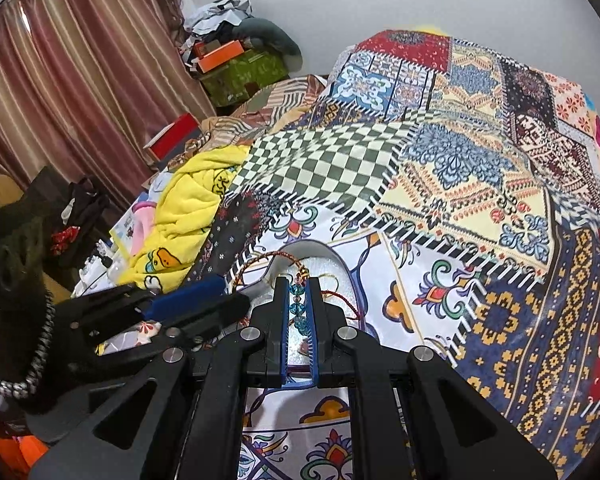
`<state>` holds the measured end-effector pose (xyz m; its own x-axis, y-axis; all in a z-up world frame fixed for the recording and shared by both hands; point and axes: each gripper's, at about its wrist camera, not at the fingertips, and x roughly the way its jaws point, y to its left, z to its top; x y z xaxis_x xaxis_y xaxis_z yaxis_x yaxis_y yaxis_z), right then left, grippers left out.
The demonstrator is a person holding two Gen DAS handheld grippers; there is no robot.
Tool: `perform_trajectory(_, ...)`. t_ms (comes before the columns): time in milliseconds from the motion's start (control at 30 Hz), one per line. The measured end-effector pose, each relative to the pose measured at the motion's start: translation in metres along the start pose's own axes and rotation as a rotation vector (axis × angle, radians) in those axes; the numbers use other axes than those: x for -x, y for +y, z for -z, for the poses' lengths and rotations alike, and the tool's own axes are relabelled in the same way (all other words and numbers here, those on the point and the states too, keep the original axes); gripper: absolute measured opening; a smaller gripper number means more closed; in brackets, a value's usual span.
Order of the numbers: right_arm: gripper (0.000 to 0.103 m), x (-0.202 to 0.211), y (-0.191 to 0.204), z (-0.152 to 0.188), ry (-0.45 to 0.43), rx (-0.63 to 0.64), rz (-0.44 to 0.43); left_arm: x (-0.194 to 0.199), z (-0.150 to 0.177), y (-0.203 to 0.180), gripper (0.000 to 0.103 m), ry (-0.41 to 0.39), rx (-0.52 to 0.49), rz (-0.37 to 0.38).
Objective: Organize jewelry
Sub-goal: 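Open both grippers over the tin to release the earring and bracelet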
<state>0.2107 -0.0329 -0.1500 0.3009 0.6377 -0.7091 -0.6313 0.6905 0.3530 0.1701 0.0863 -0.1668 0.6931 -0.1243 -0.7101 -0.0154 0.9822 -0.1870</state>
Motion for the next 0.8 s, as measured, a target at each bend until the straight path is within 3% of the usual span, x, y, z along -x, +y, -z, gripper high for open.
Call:
perform_trajectory(100,0.007,-0.008,0.000,0.003,0.042,0.001,-0.006,0.005,0.001,0.005,0.027,-0.014,0.002,-0.031)
perform_trajectory(300,0.008,-0.015,0.005,0.008,0.091,0.016,-0.012,0.011,0.003,0.015,0.027,-0.013,0.023,-0.053)
perform_trajectory(400,0.027,-0.012,0.007,0.009,0.092,0.026,0.005,0.013,0.004,0.018,0.027,-0.011,0.033,-0.060)
perform_trajectory(433,0.037,-0.009,0.007,0.010,0.083,0.031,0.014,0.014,0.005,0.019,0.027,-0.010,0.037,-0.061)
perform_trajectory(467,0.041,-0.005,0.008,0.010,0.059,0.047,0.017,0.015,0.006,0.019,0.028,-0.010,0.040,-0.061)
perform_trajectory(800,0.041,0.047,0.022,0.008,-0.067,0.076,0.088,0.036,0.005,0.012,0.031,-0.032,0.041,-0.066)
